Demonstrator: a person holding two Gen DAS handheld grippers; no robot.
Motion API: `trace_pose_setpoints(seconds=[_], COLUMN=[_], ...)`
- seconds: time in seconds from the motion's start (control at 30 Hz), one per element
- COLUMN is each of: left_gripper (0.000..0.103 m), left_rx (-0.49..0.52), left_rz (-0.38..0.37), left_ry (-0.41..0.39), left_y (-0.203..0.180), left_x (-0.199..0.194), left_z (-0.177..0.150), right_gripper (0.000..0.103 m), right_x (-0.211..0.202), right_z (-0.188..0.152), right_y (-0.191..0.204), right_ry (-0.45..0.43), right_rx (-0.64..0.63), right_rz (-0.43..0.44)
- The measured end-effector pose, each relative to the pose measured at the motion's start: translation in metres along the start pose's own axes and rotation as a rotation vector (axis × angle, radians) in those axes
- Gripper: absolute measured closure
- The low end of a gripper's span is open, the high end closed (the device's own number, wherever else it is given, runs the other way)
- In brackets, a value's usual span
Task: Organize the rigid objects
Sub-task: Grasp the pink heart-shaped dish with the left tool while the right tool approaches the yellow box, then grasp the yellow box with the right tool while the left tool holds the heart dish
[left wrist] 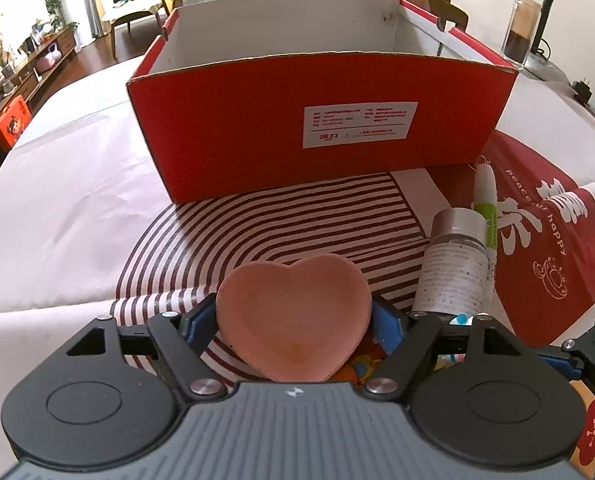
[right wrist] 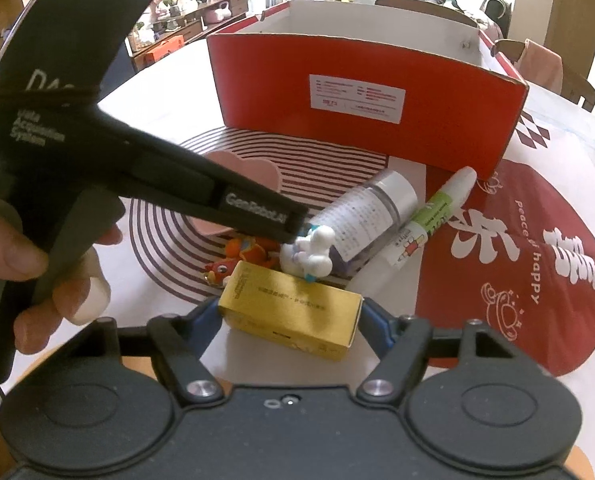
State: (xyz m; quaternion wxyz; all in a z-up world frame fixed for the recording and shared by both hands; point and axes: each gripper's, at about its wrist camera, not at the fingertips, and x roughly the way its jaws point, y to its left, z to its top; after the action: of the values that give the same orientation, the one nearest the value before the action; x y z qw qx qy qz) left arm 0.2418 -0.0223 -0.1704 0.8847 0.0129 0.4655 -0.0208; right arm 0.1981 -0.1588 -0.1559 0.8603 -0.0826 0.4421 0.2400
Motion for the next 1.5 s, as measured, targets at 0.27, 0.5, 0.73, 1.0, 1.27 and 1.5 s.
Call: trace_pose_setpoints(seconds=[0.27,0.5,0.73,1.0,1.27,1.5], left_gripper=[0.025,0.025,0.025,0.025,0.025,0.025], left_rx=[-0.037,-0.053,-0.067,-0.084,-0.075,-0.045], left_rz=[0.027,0.041,0.032,0.018,0.028,0.053], left_ry=[0.009,-0.004,-0.016,-0.067,-0.125,-0.154], left_y=[0.010,0.017,0.018,0.021,0.021,0.018], left_x=[-0.012,-0.035,-0.065,-0.101,-0.122,-0.116], left_z=[-0.005,-0.006,0.006,0.032,0.065,0.097], right_gripper=[0.030,0.030,0.030,0.030,0.030,0.030], right_x=[-0.018,-0.043,-0.067,-0.090,-0.098,-0.088], right_z=[-0.003,0.006,0.032,0.071,0.114,0.144], right_y=[-0.002,-0.012,-0.023,-0.040,-0.059,-0.076], right_ry=[0.009,-0.015,-0.048,-0.124,-0.194,-0.217], right_rx=[0.021,0.035,0.036,0.028,0.000,-0.037], right_rz=[0.017,0.016,0.001,-0.016,-0.032,-0.023])
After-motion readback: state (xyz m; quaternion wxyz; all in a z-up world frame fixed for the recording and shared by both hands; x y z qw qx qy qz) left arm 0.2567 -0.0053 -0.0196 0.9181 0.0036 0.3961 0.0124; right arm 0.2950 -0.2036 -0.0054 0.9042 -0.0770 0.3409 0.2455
